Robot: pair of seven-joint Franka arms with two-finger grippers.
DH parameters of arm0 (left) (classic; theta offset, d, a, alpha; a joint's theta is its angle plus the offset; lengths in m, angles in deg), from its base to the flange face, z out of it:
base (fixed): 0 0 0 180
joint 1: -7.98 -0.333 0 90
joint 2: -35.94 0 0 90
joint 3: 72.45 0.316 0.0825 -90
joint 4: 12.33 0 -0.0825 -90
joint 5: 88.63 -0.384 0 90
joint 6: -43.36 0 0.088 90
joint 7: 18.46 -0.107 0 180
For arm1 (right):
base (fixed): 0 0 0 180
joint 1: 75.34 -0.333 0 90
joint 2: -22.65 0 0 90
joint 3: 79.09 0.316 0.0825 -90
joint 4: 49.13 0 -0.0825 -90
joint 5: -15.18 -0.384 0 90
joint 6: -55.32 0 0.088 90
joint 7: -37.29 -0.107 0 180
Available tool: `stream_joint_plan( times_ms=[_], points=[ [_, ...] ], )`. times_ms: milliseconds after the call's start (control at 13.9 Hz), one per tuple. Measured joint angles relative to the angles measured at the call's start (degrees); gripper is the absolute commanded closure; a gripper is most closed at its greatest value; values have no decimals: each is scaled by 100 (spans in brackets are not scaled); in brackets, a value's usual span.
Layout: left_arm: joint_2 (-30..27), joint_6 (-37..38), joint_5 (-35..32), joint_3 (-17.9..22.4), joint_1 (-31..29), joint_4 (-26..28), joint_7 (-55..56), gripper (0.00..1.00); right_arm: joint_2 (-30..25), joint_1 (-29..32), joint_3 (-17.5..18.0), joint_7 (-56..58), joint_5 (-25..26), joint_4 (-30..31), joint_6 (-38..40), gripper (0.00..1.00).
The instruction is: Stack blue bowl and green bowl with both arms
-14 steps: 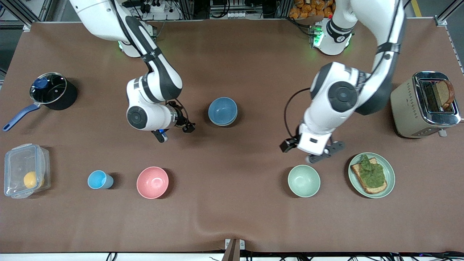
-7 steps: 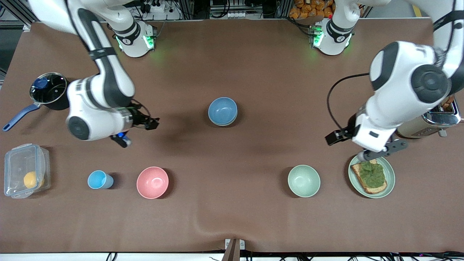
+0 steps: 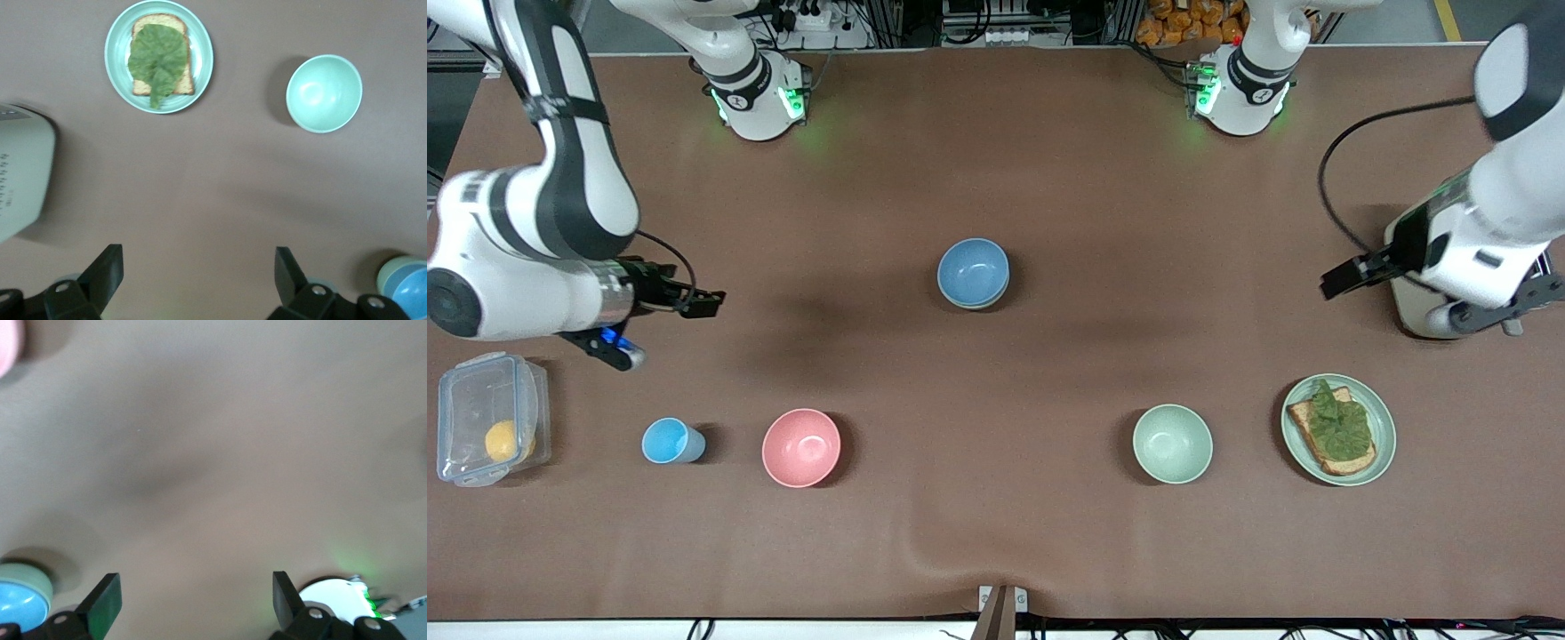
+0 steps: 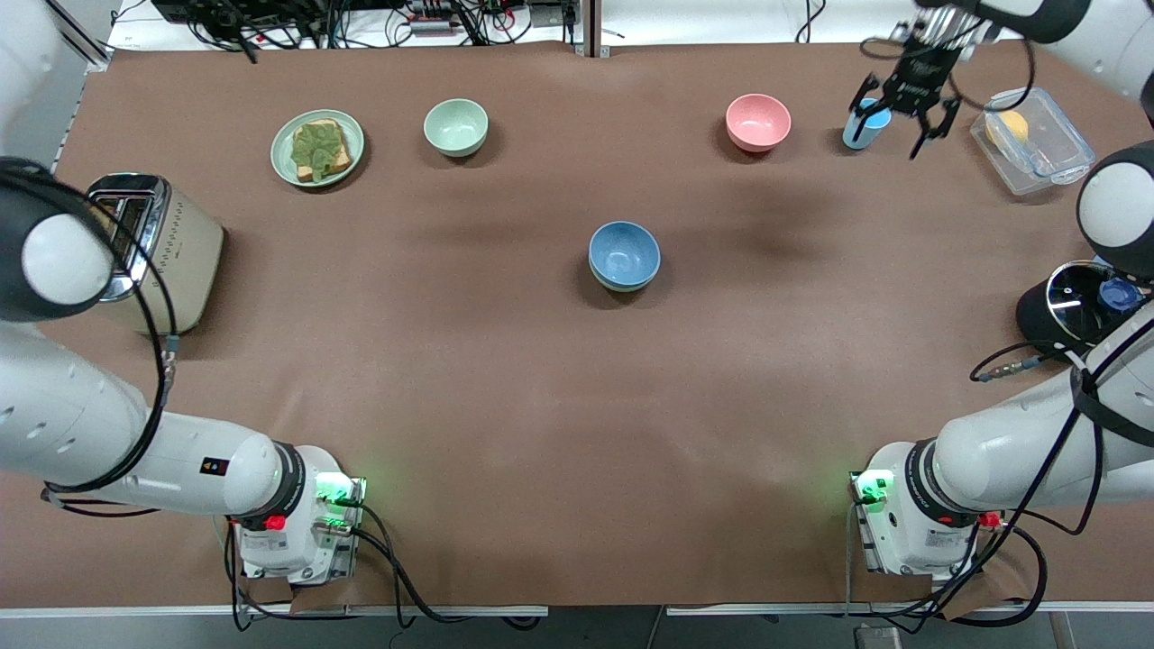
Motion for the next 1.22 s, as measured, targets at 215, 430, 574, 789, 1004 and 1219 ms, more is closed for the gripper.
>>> stream_joint_plan(
  times_ms=[215, 430, 574, 789, 1004, 1219],
  points=[
    [-384, 131, -151, -164, -244, 311, -553, 0, -240, 3, 35, 2, 66, -620, 341, 0],
    [-423, 130, -267, -362, -288, 341, -1074, 0, -392, 134, 152, -4, 89, -914, 346, 0],
    [-424, 126, -271, -420, -375, 309, -1592, 0, -482, 364, 255, -2, 88, -1004, 272, 0],
    [-427, 124, -272, -421, -470, 172, -1893, 0, -676, 666, 300, 352, 84, -1047, 24, 0],
    [-431, 124, -271, -424, -485, 6, -1894, 0, -947, 688, 309, 916, 84, -1060, 24, 0],
    [-431, 163, -271, -430, -493, -46, -1896, 0, -1236, 684, 312, 1033, 84, -1061, 120, 0]
  ],
)
